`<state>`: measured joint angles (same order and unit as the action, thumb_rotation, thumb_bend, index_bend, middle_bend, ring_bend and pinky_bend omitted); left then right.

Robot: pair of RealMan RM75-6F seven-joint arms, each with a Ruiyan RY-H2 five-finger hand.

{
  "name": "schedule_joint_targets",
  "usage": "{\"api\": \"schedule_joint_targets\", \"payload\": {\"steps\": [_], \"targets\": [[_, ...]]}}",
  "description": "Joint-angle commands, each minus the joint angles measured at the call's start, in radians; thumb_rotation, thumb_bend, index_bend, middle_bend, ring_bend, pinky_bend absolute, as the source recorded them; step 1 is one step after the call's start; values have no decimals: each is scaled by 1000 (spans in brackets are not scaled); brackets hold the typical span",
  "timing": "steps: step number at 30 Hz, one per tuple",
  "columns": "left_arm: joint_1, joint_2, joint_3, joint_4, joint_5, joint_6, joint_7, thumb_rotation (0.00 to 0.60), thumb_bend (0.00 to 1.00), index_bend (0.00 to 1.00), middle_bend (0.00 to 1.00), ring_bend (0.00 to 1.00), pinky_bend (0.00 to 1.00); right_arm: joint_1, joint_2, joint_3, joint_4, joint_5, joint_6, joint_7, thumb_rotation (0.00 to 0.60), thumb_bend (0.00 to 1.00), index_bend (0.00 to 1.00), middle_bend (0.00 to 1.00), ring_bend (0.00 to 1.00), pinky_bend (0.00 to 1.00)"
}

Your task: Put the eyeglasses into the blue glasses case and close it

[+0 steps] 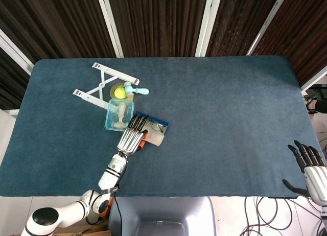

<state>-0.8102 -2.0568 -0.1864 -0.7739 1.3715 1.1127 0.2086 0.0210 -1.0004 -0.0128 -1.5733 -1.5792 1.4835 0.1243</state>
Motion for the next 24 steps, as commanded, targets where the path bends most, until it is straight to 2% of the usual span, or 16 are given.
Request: {"api": "schedule_joint_targets", "payload": {"steps": [1, 9, 14, 24], "targets": [[15, 19, 12, -33, 14, 19, -5, 600, 515, 627, 37, 0, 51, 0, -1, 0, -1, 0, -1, -3, 600, 327, 0, 0, 0, 0], [63, 138, 25, -235, 40, 77, 6, 600, 543, 620, 34, 0, 48, -1, -3, -2, -4, -2, 1, -13, 600, 327, 0, 0, 0, 0], [52, 196, -18, -349, -13, 33, 98, 600, 575, 612, 32, 0, 48, 0, -4, -2, -7, 1, -3, -20, 600, 327, 0, 0, 0, 0], [0, 219, -92, -415, -168, -87, 266, 600, 576, 586, 29, 0, 51, 3, 1, 3, -3, 11, -10, -3, 600, 327, 0, 0, 0, 0]]}}
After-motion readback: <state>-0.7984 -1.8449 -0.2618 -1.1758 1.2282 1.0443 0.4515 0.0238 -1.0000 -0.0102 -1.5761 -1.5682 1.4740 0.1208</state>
